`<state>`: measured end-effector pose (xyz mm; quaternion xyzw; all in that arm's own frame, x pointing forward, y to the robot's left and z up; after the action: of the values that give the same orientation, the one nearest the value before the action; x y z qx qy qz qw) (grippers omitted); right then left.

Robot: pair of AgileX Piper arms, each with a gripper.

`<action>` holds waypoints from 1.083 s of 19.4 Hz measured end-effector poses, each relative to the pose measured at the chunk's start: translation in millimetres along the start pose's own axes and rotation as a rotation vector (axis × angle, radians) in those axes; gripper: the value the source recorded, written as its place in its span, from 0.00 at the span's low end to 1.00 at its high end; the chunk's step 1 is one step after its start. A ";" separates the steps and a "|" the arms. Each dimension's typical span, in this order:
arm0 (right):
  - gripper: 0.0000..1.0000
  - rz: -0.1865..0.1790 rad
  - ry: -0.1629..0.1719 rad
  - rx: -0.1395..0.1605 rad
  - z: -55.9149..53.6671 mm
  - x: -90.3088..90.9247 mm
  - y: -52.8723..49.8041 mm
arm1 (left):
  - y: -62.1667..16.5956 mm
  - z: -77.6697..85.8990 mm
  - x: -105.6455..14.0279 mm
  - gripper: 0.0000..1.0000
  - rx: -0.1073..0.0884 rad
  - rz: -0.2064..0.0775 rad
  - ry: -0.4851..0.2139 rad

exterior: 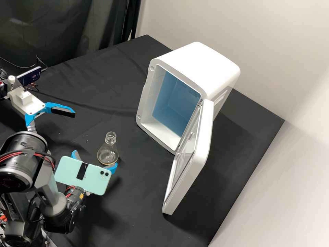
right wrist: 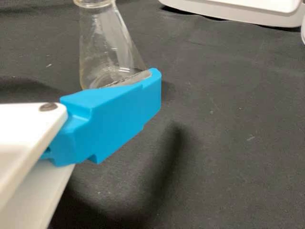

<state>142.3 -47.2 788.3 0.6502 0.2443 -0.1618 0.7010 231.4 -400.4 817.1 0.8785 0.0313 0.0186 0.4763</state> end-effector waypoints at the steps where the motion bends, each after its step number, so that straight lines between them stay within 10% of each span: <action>1: 1.00 0.006 -0.004 0.005 0.5 0.2 0.5 | 1.1 0.3 -0.3 1.00 0.001 0.005 -0.001; 11: 1.00 0.061 -0.033 0.029 1.3 4.5 5.8 | 1.1 1.4 -0.2 1.00 -0.001 0.007 -0.003; 12: 0.00 0.063 -0.034 0.028 1.2 4.4 6.0 | 1.1 1.5 -0.1 1.00 -0.002 0.007 -0.003; 21: 0.00 0.086 -0.047 0.037 1.9 5.2 8.2 | 1.2 1.3 -0.1 1.00 -0.005 0.009 0.006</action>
<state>151.3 -47.8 792.3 0.6688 0.1967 -0.1514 0.7008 231.5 -402.1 817.4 0.8775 0.0285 0.0235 0.4782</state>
